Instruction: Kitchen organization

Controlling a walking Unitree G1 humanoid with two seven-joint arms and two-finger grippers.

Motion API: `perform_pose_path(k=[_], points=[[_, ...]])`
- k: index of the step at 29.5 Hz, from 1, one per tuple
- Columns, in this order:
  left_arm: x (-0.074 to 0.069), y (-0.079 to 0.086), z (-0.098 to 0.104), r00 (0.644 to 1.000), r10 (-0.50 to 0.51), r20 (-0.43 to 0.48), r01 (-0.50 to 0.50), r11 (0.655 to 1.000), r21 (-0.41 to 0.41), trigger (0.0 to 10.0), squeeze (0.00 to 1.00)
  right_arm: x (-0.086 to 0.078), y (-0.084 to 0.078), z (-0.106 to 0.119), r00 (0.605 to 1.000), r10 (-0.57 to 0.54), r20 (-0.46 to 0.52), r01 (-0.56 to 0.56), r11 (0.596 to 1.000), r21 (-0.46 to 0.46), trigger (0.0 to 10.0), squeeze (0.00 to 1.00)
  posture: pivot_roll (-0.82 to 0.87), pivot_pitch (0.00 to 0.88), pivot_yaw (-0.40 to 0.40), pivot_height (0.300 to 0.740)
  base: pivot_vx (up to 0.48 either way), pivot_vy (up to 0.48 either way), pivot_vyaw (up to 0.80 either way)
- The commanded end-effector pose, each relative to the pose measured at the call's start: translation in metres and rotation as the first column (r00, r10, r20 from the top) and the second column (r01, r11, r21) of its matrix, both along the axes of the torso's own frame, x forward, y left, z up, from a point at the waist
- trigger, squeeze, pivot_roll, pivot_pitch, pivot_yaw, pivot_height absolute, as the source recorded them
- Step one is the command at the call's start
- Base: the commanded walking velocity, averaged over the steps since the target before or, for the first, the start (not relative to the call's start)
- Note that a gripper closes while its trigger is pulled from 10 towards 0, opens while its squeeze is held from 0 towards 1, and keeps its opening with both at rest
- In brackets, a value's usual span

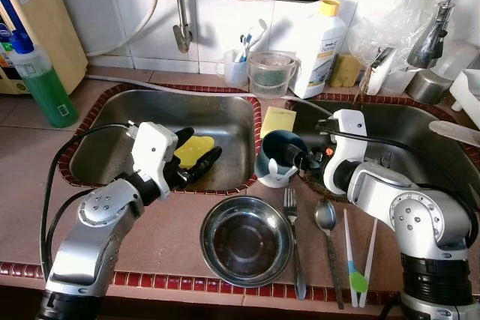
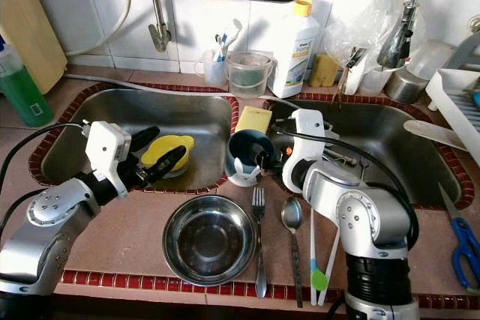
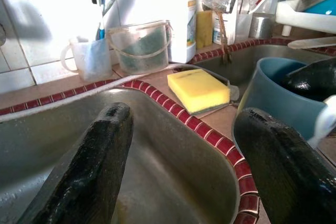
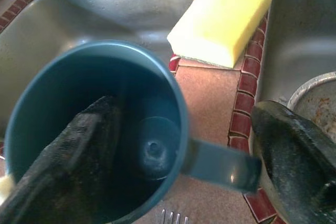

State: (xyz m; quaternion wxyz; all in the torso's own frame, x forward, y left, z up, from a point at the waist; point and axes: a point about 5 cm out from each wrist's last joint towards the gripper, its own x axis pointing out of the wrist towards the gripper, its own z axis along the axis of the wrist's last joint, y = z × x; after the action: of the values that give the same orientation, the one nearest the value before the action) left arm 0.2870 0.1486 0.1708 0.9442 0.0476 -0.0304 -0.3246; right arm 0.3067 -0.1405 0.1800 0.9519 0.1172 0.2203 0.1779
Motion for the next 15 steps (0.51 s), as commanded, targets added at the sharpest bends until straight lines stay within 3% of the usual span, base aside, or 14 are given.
perform_pose_path(k=[1,15], points=[[-0.0019,-0.0014,0.0039,1.000,-0.009,0.015,0.009,1.000,0.000,10.0,0.00,-0.0004,-0.0046,0.0016,1.000,-0.023,-0.001,0.023,1.000,0.000,0.0,0.00,-0.08,0.050,-0.031,0.740,0.000,0.000,0.00],[0.0006,-0.0022,0.0055,1.000,-0.016,0.022,0.016,1.000,0.004,10.0,0.00,0.0011,-0.0101,0.0011,0.997,-0.075,-0.002,0.075,0.997,0.015,0.0,0.00,-0.08,0.036,-0.023,0.740,0.000,0.000,0.00]])
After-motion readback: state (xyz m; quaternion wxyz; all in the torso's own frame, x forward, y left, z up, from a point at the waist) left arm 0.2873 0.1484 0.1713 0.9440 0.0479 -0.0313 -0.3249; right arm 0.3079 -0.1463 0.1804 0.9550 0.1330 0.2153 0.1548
